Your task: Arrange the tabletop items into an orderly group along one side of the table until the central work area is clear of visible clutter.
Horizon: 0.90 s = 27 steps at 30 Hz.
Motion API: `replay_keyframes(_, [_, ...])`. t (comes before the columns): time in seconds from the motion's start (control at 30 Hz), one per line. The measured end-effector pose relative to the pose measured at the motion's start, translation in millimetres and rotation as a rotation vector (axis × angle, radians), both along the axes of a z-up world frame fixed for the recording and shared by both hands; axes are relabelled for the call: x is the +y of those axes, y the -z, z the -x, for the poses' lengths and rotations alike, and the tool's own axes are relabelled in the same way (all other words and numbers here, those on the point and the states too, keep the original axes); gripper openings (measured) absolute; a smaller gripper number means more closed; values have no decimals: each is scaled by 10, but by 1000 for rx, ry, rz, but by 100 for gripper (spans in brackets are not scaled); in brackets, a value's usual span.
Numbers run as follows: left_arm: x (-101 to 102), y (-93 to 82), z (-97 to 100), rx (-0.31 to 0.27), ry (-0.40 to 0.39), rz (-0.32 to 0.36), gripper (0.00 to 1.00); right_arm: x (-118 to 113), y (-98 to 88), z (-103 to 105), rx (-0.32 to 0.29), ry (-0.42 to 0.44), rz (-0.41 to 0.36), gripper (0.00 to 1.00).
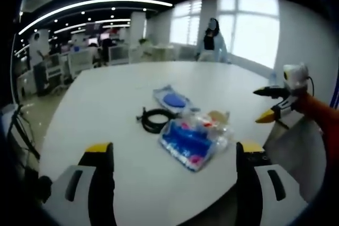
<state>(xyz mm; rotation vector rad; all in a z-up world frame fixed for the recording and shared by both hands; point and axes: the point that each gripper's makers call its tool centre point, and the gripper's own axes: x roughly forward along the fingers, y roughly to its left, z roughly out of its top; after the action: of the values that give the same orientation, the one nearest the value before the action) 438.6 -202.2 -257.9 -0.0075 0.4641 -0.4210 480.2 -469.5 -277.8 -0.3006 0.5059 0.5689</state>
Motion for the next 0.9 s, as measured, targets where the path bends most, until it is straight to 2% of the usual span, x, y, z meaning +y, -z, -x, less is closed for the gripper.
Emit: replay_keyframes(0.9, [-14, -11, -1, 4, 4, 16, 91, 1, 64, 18, 28, -10, 18, 98])
